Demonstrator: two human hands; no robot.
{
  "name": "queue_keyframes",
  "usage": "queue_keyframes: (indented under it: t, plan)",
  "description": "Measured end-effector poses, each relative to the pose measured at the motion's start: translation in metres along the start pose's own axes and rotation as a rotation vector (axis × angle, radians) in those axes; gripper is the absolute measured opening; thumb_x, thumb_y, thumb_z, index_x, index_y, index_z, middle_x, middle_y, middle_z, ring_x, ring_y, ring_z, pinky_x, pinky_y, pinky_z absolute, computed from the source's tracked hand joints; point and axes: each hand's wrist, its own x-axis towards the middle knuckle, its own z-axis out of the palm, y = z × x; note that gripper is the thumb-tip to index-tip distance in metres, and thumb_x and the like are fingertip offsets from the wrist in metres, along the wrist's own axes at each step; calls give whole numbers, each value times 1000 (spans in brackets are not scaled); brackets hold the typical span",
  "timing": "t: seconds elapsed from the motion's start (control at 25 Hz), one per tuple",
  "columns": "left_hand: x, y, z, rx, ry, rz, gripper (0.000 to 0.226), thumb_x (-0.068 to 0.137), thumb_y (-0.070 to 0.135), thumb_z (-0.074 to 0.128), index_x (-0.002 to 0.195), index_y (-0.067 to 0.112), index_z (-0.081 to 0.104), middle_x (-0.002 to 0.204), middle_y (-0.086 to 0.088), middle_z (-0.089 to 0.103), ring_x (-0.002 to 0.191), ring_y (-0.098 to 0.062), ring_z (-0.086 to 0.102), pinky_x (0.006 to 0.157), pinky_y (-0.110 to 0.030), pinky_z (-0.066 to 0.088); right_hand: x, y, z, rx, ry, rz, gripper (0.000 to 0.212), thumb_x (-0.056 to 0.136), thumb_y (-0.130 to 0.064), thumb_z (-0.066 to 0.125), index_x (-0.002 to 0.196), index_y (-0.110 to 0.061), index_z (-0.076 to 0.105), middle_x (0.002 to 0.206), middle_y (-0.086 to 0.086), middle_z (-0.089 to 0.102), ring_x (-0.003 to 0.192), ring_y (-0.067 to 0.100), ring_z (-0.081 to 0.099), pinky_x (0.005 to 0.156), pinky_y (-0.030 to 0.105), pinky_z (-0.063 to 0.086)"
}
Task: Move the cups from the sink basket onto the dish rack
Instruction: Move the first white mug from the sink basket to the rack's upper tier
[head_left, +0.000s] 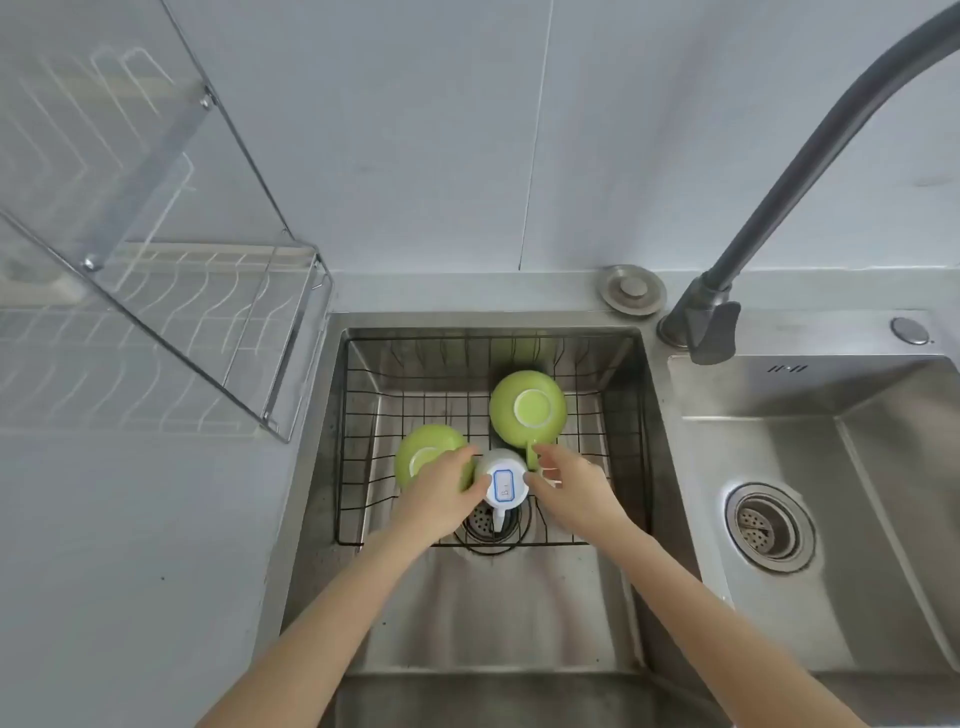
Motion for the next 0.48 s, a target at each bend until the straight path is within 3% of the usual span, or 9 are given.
queue_keyframes:
  t: [0.12,0.2,0.36,0.48]
  plan:
    - [11,-7,12,59,-14,-41,48,90,32,47,135,18,39,135,-5,53,121,-23,52,96,-37,45,15,10,15,56,-55,63,47,91,-21,51,136,-10,43,108,13,62,103,24,57,91,29,42]
    - [17,-13,19,53,-54,-70,47,89,32,47,134,19,40,132,-6,55,118,-24,54,95,-39,47,21,14,23,47,-95,78,50,91,-20,50,139,-10,40,93,5,49,90,20,49,82,25,38]
    - [29,-24,34,8,-79,-96,50,88,30,50,135,16,39,132,-7,56,113,-25,59,93,-39,48,32,15,29,-8,-114,92,52,93,-18,47,142,-8,33,97,4,46,98,23,51,94,34,42]
    - [32,-26,42,-33,-82,-100,49,87,28,52,133,15,41,128,-7,59,109,-25,61,91,-41,50,37,15,34,-38,-129,114,49,95,-14,41,143,-8,30,122,18,57,118,35,52,96,38,41]
